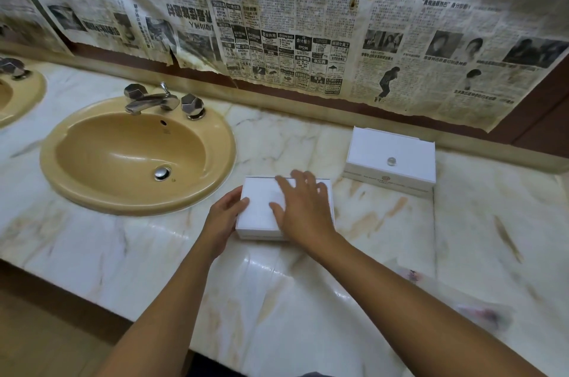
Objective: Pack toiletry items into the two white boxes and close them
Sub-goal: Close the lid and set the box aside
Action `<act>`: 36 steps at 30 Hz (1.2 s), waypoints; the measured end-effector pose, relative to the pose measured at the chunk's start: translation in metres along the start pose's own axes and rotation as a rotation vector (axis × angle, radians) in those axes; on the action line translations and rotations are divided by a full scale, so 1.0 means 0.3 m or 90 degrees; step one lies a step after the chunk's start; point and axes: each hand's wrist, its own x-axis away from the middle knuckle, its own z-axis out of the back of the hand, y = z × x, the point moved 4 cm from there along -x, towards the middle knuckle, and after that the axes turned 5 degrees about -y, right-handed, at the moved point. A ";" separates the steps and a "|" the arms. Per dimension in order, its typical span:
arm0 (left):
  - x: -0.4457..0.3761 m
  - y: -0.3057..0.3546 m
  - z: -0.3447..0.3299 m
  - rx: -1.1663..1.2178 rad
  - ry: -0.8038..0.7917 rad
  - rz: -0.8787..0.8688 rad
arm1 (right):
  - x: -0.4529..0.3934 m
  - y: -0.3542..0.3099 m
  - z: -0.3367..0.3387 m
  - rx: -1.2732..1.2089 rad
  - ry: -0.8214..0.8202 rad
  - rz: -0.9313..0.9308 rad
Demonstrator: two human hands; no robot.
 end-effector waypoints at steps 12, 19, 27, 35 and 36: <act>-0.002 -0.005 -0.028 -0.141 0.055 -0.075 | 0.015 0.191 -0.117 -0.447 -0.014 -0.337; -0.138 0.127 -0.067 -0.202 0.065 -0.133 | -0.112 0.211 -0.071 -0.480 0.004 -0.337; -0.416 0.273 -0.133 -0.234 0.055 -0.122 | -0.371 0.288 -0.017 -0.517 0.007 -0.369; -0.609 0.308 -0.208 -0.252 0.061 -0.078 | -0.522 0.383 -0.024 -0.520 -0.005 -0.407; -0.627 0.305 -0.211 -0.260 0.060 -0.077 | -0.531 0.390 -0.025 -0.521 -0.004 -0.409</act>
